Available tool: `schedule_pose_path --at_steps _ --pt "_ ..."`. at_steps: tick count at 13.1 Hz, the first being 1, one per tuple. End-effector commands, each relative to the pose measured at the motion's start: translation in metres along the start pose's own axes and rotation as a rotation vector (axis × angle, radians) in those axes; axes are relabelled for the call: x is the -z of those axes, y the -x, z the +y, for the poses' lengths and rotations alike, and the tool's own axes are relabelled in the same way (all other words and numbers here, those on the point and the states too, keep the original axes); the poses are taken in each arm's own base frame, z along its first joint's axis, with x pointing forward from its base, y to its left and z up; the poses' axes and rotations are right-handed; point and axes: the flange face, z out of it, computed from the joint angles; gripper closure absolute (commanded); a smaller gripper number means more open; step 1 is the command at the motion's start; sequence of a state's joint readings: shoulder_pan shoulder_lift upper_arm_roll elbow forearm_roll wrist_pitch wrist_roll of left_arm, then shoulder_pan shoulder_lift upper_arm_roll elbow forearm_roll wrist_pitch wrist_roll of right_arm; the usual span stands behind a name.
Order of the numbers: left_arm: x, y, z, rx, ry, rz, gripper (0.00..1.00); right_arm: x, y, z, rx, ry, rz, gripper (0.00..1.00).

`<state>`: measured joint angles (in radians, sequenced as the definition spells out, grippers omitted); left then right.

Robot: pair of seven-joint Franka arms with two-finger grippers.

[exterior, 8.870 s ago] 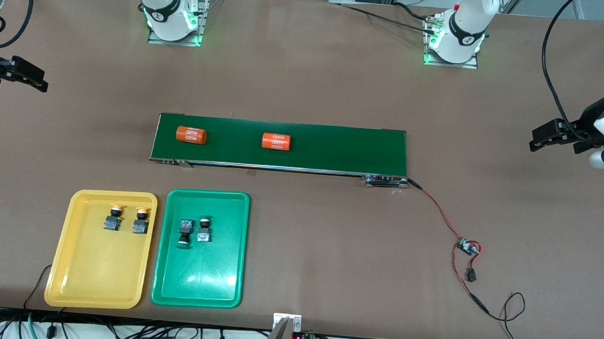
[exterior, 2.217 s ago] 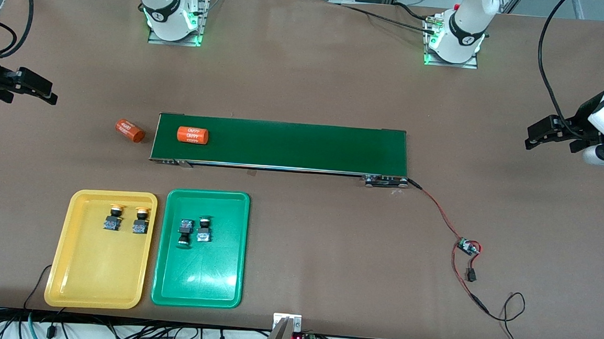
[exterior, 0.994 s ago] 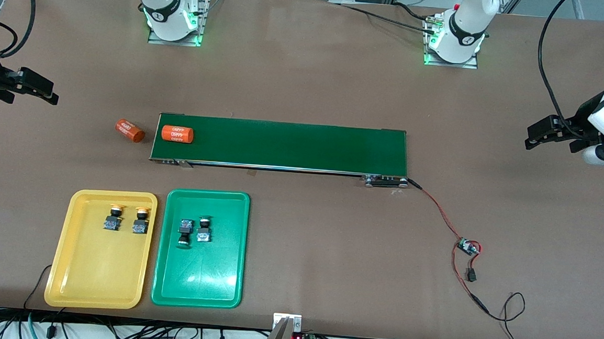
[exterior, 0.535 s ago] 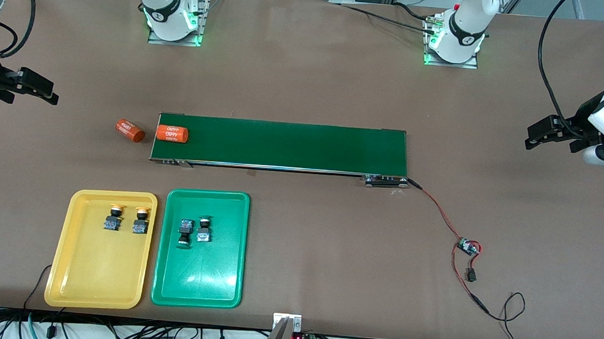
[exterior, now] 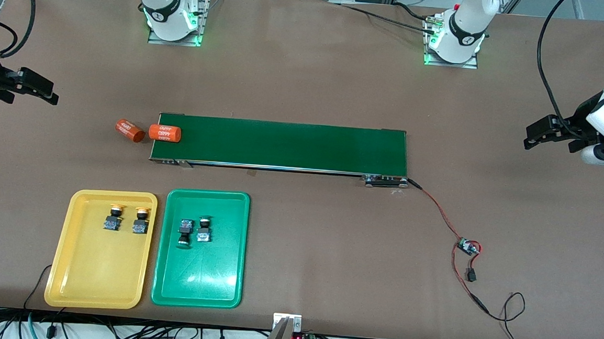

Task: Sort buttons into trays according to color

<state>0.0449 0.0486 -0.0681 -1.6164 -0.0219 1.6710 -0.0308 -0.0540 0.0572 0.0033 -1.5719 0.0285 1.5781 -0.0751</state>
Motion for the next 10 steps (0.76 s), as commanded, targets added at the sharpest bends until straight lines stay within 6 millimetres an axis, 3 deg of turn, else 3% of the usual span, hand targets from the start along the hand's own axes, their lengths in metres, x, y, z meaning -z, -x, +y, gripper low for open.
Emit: schedule_pose_path --at_steps 1,10 --pt "0.0030 0.0002 -0.0044 -0.018 0.009 0.006 0.00 0.0002 0.0022 0.0014 0.008 0.007 0.006 0.00" --pt "0.0004 0.0049 -0.0036 -0.029 0.008 -0.032 0.00 0.0004 0.0018 0.0006 0.009 0.008 0.009 0.00"
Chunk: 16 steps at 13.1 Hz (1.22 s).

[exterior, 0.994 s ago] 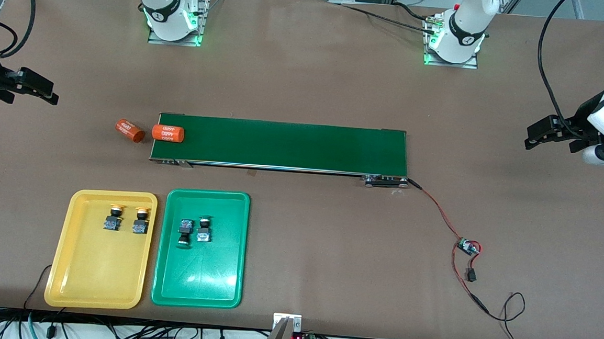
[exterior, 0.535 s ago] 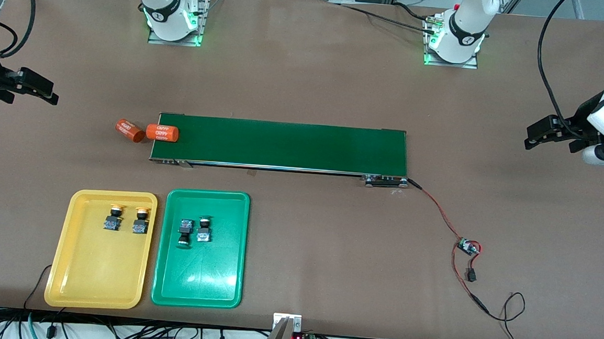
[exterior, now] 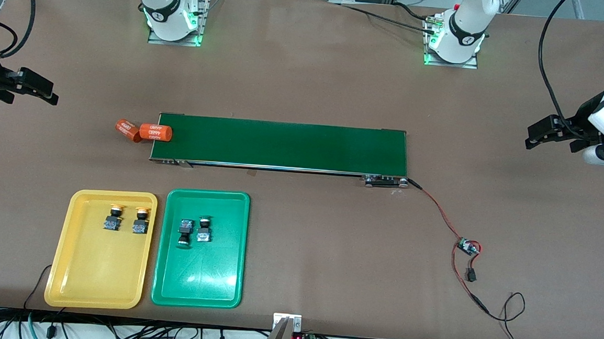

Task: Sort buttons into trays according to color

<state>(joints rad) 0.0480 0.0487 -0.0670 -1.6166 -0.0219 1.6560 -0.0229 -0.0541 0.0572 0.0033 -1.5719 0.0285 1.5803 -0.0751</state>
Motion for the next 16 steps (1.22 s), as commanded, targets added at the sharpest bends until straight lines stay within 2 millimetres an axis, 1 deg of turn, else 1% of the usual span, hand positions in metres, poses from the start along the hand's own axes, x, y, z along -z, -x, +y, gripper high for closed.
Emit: schedule_pose_path --at_steps 1,3,4,7,8,9,16 --pt "0.000 0.003 -0.003 -0.022 0.009 -0.020 0.00 0.000 0.002 0.001 0.009 0.008 0.007 0.00" --pt "0.001 0.002 -0.005 -0.019 0.005 -0.011 0.00 -0.002 0.000 0.000 0.012 0.009 0.004 0.00" --pt "0.001 0.002 -0.002 -0.020 0.006 -0.012 0.00 0.000 -0.001 0.000 0.013 0.011 0.006 0.00" --pt "0.006 0.000 0.000 -0.019 0.004 0.000 0.00 0.000 -0.014 0.001 0.014 0.014 0.015 0.00" --pt "0.004 -0.001 0.000 -0.019 0.005 0.000 0.00 0.003 -0.015 0.002 0.014 0.014 0.022 0.00" --pt "0.005 -0.001 -0.001 -0.018 0.005 0.002 0.00 0.000 -0.017 0.003 0.016 0.014 0.017 0.00" --pt "0.007 -0.003 0.001 -0.019 0.003 0.017 0.00 -0.001 -0.018 0.003 0.011 0.014 0.016 0.00"
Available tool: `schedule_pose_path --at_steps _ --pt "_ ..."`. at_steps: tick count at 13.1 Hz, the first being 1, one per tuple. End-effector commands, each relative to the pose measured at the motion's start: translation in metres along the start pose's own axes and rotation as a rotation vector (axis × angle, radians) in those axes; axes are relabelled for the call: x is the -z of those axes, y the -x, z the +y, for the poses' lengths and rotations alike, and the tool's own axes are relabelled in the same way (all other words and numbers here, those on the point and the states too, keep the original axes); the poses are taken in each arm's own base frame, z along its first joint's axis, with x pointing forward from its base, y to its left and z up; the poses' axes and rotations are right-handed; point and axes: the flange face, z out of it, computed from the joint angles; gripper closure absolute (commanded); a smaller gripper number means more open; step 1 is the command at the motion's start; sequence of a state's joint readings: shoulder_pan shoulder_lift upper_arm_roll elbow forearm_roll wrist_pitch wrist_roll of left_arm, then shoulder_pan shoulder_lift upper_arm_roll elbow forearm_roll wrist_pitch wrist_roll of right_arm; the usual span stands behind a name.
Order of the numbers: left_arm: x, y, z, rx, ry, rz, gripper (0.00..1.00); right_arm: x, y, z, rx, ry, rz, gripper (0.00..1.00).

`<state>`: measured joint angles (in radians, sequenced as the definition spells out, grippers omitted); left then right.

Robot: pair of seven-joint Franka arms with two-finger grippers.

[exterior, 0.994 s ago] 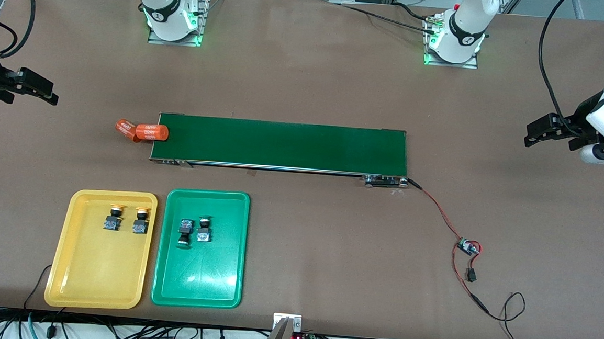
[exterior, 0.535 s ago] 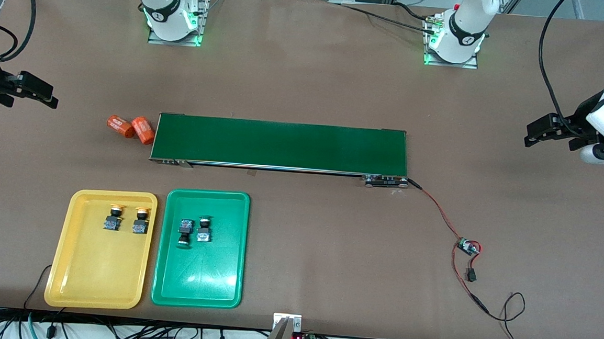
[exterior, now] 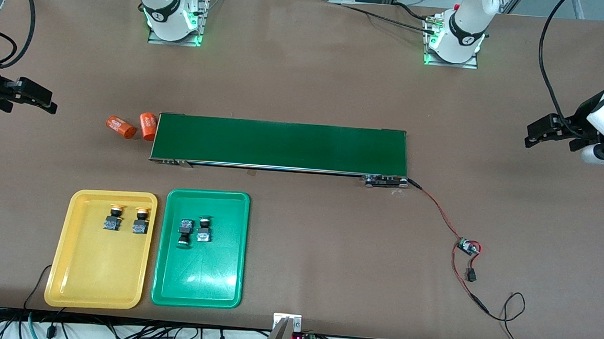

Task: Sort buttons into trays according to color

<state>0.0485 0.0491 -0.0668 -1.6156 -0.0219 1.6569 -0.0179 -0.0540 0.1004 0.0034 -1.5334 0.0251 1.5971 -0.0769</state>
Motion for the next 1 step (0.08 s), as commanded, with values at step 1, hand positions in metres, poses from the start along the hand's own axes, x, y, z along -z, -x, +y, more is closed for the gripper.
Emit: schedule_pose_path --at_steps 1 --pt "0.0065 -0.0025 0.0021 -0.017 0.003 0.017 0.00 0.0051 -0.0021 0.0021 0.008 0.010 0.005 0.00"
